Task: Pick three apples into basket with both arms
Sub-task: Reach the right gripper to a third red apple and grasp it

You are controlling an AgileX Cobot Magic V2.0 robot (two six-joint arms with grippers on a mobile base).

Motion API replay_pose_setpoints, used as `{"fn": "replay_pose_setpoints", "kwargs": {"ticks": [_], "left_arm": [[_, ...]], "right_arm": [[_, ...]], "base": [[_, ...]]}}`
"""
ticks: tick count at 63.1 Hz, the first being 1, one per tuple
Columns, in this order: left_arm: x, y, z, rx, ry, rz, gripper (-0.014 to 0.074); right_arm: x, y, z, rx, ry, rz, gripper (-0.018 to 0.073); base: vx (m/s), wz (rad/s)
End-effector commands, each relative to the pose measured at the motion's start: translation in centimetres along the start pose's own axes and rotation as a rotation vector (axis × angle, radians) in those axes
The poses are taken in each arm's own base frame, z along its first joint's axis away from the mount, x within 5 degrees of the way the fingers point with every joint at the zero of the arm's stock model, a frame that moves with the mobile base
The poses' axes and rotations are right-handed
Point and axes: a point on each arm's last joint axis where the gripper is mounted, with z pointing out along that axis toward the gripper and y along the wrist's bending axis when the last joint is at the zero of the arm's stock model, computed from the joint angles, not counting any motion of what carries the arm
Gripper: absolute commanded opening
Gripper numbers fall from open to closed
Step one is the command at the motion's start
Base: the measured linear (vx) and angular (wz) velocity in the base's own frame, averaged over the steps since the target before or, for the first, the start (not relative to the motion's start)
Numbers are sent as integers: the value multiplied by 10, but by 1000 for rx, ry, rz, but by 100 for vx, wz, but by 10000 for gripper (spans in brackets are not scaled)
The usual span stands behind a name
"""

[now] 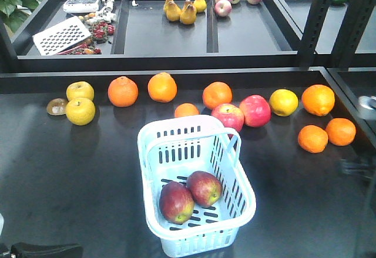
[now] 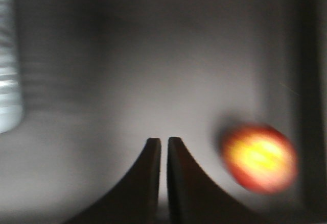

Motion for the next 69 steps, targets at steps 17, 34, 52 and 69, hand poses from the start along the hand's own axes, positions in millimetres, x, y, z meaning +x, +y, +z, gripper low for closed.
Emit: {"fn": "replay_pose_setpoints", "kwargs": {"ticks": [17,34,52,69], "left_arm": [[-12,-1,-3,-6,-70,-22,-6],[-12,-1,-3,-6,-71,-22,-6],[-12,-1,-3,-5,-69,-22,-6],[-12,-1,-3,-5,-68,-22,-6]], "right_arm": [[10,-64,15,142,65,264,615],[13,-84,50,161,191,301,718],[16,-88,88,160,304,282,678],[19,-91,115,166,366,282,668]], "base": [[0,0],[0,0],[0,0],[0,0]]}}
